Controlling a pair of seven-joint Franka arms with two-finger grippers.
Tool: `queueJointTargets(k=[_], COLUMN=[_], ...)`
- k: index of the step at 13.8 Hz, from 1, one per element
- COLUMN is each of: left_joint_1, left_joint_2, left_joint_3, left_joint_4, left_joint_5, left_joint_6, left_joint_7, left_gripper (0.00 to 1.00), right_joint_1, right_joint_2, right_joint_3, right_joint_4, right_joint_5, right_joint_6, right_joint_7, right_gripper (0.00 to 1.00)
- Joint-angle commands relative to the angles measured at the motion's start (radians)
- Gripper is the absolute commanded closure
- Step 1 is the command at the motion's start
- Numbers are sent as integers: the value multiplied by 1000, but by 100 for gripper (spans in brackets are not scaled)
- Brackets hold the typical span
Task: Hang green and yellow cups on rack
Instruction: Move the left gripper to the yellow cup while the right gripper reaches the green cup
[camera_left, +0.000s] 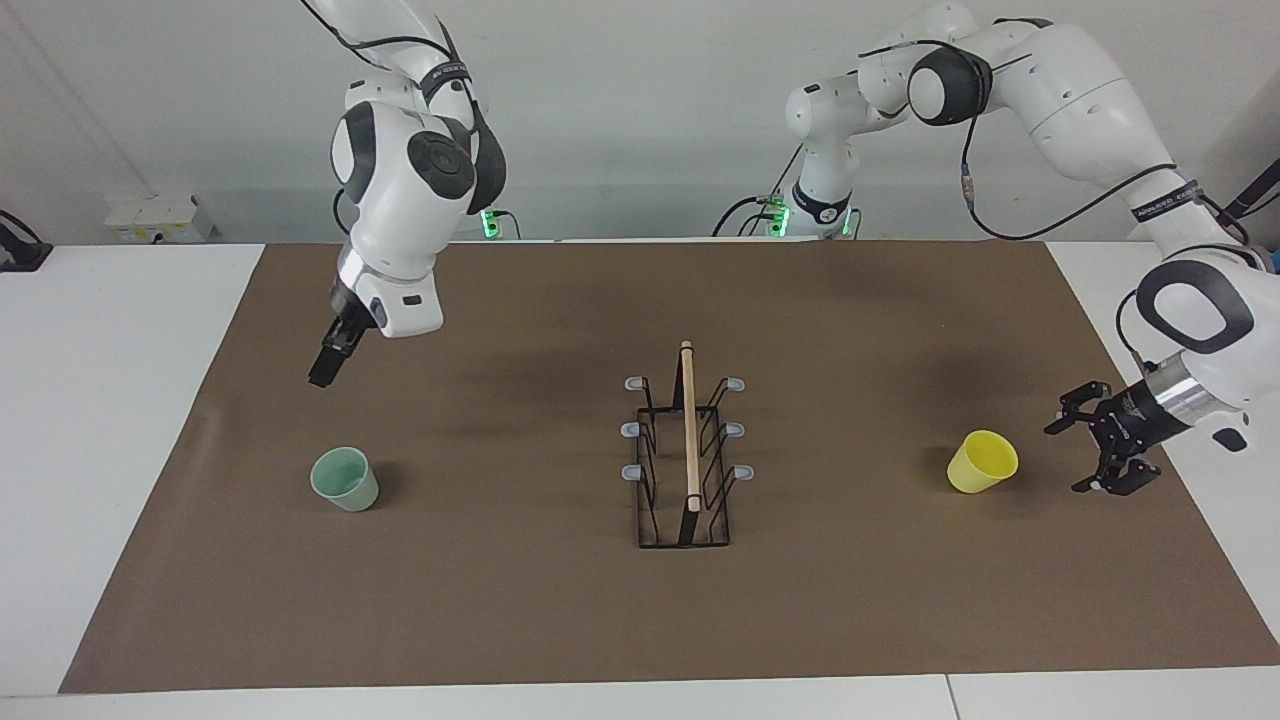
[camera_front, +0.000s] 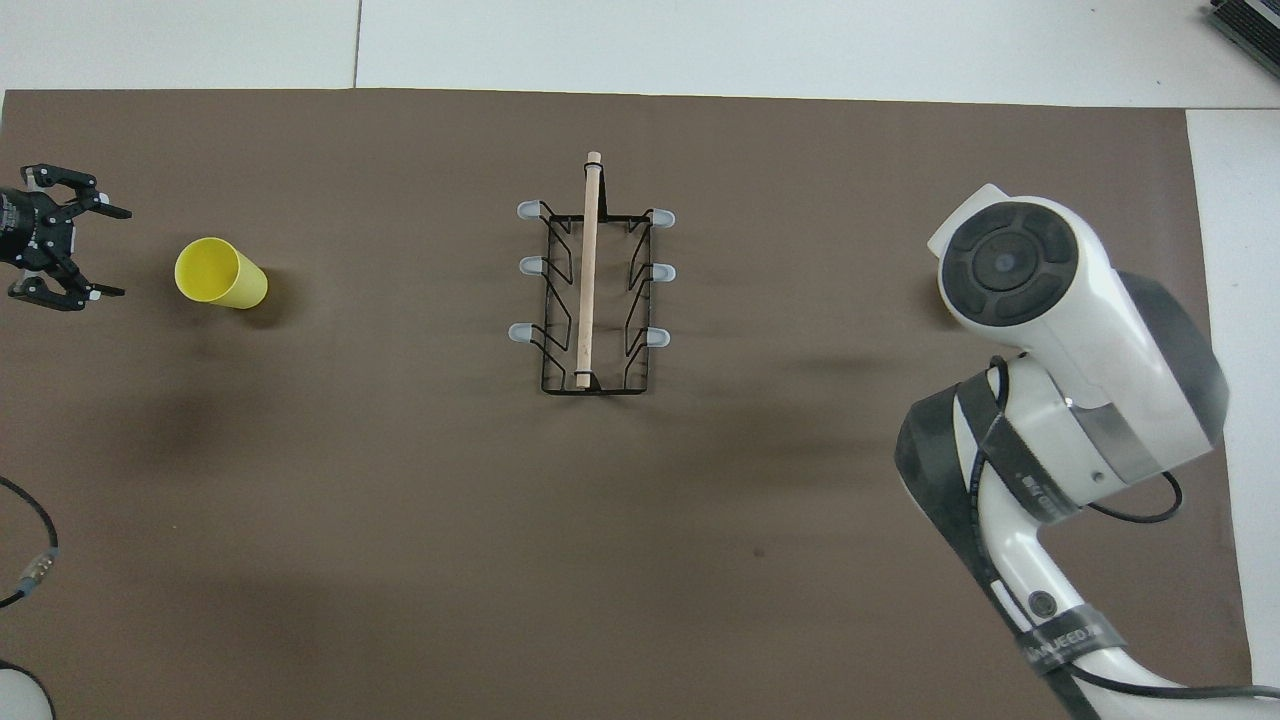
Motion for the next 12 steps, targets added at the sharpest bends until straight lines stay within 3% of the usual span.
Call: queueJointTargets(k=[1, 6, 8, 12], left_joint_1=[-6, 20, 11, 20], left_joint_2=[69, 20, -32, -85], left_joint_3=[13, 14, 10, 10], left_joint_4=[67, -68, -187, -299], left_joint_5=[-21, -150, -187, -358], left_joint_6=[28, 90, 91, 62], left_joint_7=[-31, -91, -76, -56], left_gripper=[0, 0, 0, 0], right_joint_1=[7, 37, 36, 59], right_joint_2=[8, 107, 158, 273], right_joint_3=[2, 2, 2, 2], right_joint_4=[-45, -45, -52, -42], right_joint_5=[-82, -239, -300, -422], right_joint_6=[59, 90, 121, 112], right_joint_7=[-54, 20, 38, 234], right_gripper=[0, 0, 0, 0])
